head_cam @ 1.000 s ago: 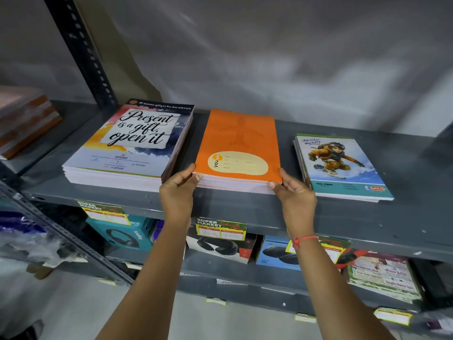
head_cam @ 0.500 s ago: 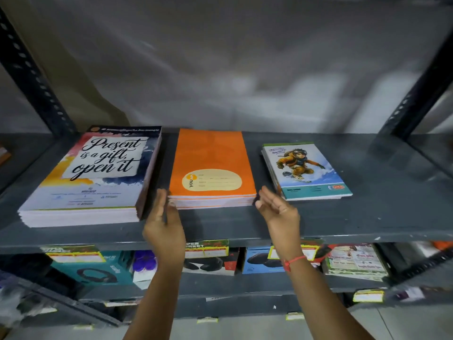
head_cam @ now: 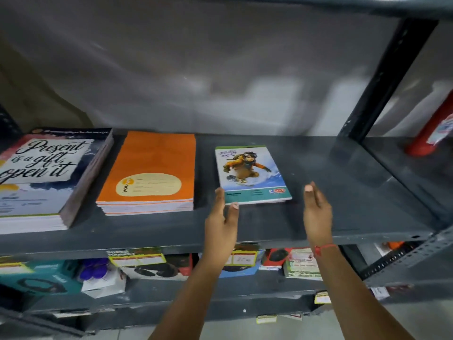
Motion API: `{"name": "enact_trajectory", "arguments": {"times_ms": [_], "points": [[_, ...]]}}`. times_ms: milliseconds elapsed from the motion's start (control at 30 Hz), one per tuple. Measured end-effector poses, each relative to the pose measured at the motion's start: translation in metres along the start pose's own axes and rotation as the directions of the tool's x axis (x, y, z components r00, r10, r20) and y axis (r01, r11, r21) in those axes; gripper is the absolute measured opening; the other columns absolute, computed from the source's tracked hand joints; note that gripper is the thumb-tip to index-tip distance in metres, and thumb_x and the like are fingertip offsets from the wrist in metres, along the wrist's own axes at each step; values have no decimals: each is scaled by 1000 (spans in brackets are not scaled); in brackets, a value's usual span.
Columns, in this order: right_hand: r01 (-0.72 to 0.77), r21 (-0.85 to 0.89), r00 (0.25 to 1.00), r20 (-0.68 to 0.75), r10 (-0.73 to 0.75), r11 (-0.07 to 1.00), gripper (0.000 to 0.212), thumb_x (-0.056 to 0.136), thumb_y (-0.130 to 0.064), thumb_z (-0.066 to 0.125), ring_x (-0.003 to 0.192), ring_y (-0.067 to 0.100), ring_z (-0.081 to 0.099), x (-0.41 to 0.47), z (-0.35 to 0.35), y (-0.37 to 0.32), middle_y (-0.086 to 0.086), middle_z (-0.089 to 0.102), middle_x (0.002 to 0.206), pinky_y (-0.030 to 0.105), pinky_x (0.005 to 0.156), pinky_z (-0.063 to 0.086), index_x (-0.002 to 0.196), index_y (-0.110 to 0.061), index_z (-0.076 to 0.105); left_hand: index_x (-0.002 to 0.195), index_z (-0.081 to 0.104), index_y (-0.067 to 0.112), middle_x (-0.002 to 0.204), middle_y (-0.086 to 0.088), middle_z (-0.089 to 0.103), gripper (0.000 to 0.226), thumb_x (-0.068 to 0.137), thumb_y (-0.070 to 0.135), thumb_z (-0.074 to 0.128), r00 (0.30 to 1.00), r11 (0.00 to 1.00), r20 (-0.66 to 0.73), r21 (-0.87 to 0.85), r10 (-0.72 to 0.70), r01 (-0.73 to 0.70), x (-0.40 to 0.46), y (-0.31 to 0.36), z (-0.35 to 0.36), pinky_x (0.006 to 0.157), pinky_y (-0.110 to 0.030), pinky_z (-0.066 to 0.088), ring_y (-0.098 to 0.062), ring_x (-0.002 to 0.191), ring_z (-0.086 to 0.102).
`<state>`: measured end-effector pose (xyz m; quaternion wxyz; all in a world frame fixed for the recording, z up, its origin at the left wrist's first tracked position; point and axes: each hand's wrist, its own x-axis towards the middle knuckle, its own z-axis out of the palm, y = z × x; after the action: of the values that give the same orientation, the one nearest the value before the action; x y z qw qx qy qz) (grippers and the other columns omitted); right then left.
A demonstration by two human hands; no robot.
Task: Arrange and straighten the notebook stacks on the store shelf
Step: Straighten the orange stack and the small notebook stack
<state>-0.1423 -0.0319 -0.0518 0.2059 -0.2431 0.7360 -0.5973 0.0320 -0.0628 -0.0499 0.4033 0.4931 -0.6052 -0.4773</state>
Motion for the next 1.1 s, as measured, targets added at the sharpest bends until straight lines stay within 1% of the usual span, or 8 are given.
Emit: {"name": "enact_trajectory", "arguments": {"times_ms": [100, 200, 367, 500, 600, 700, 900, 1100], "points": [[21, -11, 960, 279, -17, 1000, 49, 93, -39, 39, 123, 13, 47, 2, 4, 1, -4, 55, 129, 23, 100, 34, 136, -16, 45, 147, 24, 22, 115, 8, 44, 54, 96, 27, 41, 991, 988, -43, -91, -125, 121, 10, 1, 12, 77, -16, 39, -3, 92, 48], [96, -80, 919, 391, -57, 992, 52, 91, -45, 39, 118, 18, 52, 2, 12, 10, 1, 58, 129, 36, 102, 41, 139, -25, 41, 143, 33, 15, 119, 7, 43, 49, 96, 18, 43, 986, 982, -109, -156, -127, 109, 14, 1, 16, 66, -1, 39, -8, 108, 43], [94, 19, 849, 521, -90, 995, 61, 88, -20, 55, 109, 4, 51, 7, -4, 10, -24, 56, 110, 17, 94, 45, 144, -20, 29, 142, 35, 15, 126, 5, 50, 51, 94, 11, 49, 996, 995, -29, -59, -80, 78, 20, -8, -2, 79, -4, 41, -5, 103, 48], [96, 53, 850, 515, -109, 994, 57, 87, -6, 55, 108, 4, 53, 14, -8, 11, -15, 55, 119, 16, 96, 44, 141, -15, 36, 139, 40, 12, 126, 3, 55, 53, 89, 2, 54, 998, 995, -15, -74, -66, 65, 21, -11, -8, 79, 2, 47, -6, 107, 50], [76, 79, 865, 491, -105, 994, 52, 87, -6, 56, 103, 5, 55, 17, -6, 12, -9, 55, 119, 0, 82, 43, 137, -13, 42, 134, 47, 9, 124, -4, 59, 50, 86, 0, 57, 994, 992, -78, -106, -83, 74, 22, -10, -3, 80, 0, 46, -11, 111, 51], [65, 86, 873, 478, -99, 994, 50, 87, -7, 56, 101, 6, 56, 20, -5, 16, -2, 59, 122, -4, 66, 46, 135, -14, 46, 130, 51, 5, 125, -8, 60, 46, 85, -2, 58, 986, 987, -133, -138, -99, 80, 22, -9, 1, 74, 1, 47, -14, 111, 52], [86, 95, 894, 431, -119, 992, 45, 86, -6, 57, 101, 5, 57, 21, -2, 18, 2, 62, 123, -8, 69, 42, 131, -10, 51, 126, 55, 3, 129, -11, 60, 42, 84, -1, 60, 961, 987, -248, -133, -119, 87, 22, -4, 9, 97, -21, 44, -11, 106, 51], [82, 90, 911, 398, -111, 993, 44, 85, -8, 59, 99, 7, 58, 17, -1, 17, 5, 63, 124, -5, 75, 40, 129, -11, 53, 122, 59, 1, 126, -15, 63, 39, 83, -2, 61, 941, 984, -313, -159, -130, 83, 26, -9, 13, 84, -13, 50, -12, 104, 55]]}}
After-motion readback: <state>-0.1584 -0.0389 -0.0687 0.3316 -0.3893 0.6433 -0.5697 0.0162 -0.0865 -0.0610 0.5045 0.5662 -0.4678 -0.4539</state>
